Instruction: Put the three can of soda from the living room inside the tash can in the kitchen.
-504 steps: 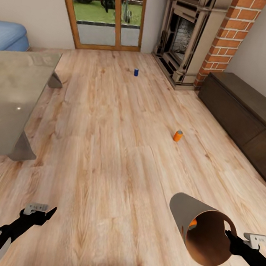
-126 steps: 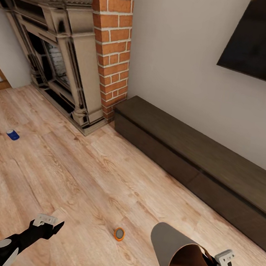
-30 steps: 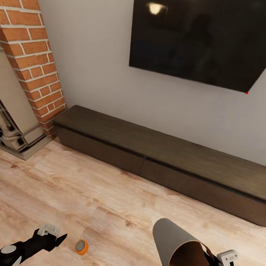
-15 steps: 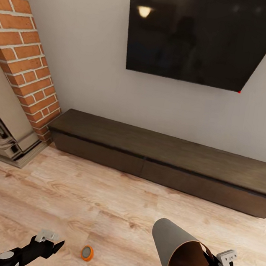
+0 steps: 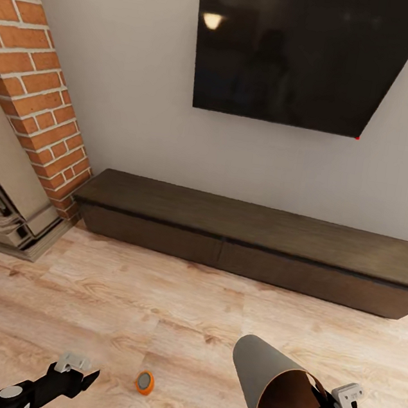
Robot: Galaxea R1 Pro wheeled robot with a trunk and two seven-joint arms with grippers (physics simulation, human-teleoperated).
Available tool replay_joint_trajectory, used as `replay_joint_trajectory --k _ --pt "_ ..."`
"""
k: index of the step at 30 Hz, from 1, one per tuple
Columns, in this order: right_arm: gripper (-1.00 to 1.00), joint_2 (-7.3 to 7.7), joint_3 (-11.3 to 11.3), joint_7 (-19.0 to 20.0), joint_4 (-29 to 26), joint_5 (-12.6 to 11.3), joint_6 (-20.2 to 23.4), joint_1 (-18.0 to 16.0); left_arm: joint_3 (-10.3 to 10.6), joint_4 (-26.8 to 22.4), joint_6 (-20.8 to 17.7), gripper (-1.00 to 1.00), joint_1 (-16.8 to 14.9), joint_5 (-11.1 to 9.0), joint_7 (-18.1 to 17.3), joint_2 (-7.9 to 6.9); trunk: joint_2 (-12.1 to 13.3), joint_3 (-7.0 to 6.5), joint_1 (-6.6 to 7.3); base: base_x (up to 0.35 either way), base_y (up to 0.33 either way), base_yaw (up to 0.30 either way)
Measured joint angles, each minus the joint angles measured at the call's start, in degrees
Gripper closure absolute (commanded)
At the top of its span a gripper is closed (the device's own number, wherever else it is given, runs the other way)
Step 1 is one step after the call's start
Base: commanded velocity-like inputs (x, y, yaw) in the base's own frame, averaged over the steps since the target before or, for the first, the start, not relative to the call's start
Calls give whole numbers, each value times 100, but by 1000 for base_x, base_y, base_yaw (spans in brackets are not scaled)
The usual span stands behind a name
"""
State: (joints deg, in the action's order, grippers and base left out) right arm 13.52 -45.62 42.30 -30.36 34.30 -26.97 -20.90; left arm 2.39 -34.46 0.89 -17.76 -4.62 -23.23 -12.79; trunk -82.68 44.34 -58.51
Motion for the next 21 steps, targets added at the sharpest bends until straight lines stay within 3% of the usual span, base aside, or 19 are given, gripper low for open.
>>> replay_joint_trajectory --k 5,10,13,17,21 --pt "100 5 1 9 0 2 -1 0 195 0 0 -100 1 -4 22 3 0 -37 0 -235 239 -176" --pt "100 15 6 3 1 1 2 0 239 -12 -12 -100 -3 -3 27 4 0 -73 0 -239 235 -175" --pt "100 27 9 0 -4 -3 7 0 249 -47 -265 -100 -60 -8 29 27 0 -91 0 -234 223 -138" --pt "100 35 11 -7 -9 13 141 0 250 -117 -946 -100 -303 -29 49 216 0 -106 0 -158 194 -84" --pt "100 44 9 -10 -46 5 468 -8 247 -120 -1294 -100 -789 -22 336 585 0 -111 0 -30 87 -24"
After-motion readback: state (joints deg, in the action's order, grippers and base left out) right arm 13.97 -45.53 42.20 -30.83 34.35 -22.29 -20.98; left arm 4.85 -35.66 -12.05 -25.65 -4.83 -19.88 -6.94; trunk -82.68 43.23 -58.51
